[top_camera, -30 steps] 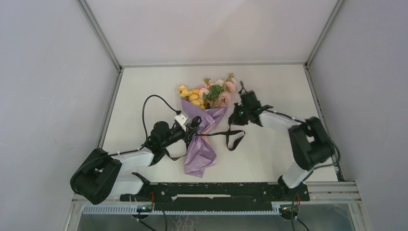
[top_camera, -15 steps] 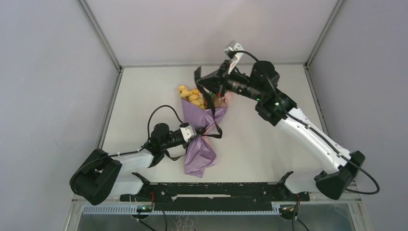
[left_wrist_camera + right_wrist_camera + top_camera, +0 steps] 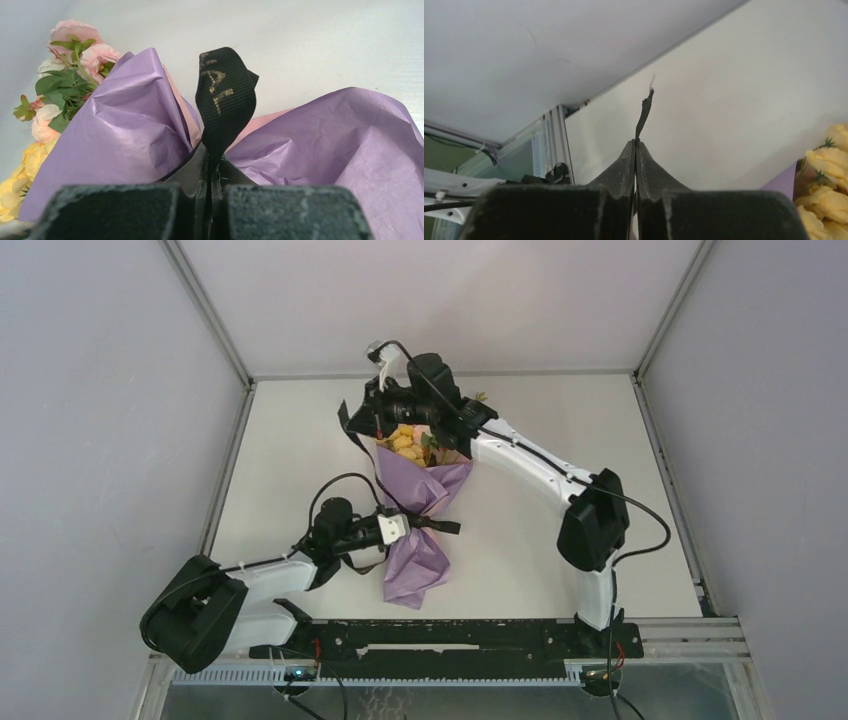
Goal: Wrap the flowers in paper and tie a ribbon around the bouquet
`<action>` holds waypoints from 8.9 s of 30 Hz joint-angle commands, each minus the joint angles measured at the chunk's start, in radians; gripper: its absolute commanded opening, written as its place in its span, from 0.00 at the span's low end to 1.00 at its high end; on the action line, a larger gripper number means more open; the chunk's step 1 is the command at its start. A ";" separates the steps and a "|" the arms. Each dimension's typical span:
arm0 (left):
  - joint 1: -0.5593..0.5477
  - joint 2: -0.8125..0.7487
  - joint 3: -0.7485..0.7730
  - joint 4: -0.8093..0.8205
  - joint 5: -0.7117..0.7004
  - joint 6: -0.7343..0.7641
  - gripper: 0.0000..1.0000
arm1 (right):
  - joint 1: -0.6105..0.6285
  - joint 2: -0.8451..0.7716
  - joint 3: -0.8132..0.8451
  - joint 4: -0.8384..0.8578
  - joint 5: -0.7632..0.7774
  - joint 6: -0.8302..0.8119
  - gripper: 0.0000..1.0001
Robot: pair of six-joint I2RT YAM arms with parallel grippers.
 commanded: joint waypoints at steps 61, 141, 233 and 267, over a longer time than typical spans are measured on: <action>0.220 0.149 0.504 -1.427 -0.151 1.246 0.88 | -0.074 -0.431 -0.837 0.016 -0.064 -0.154 0.00; -0.205 -0.175 0.545 -0.979 -0.107 -0.041 0.38 | -0.162 -0.549 -0.836 -0.076 0.069 0.003 0.00; 0.188 -0.122 0.212 -0.894 0.003 0.991 0.00 | -0.113 -0.182 -0.511 -0.441 -0.110 -0.448 0.00; 0.228 -0.084 0.165 -0.789 0.037 1.050 0.00 | -0.097 -0.008 -0.248 -0.609 0.101 -0.505 0.20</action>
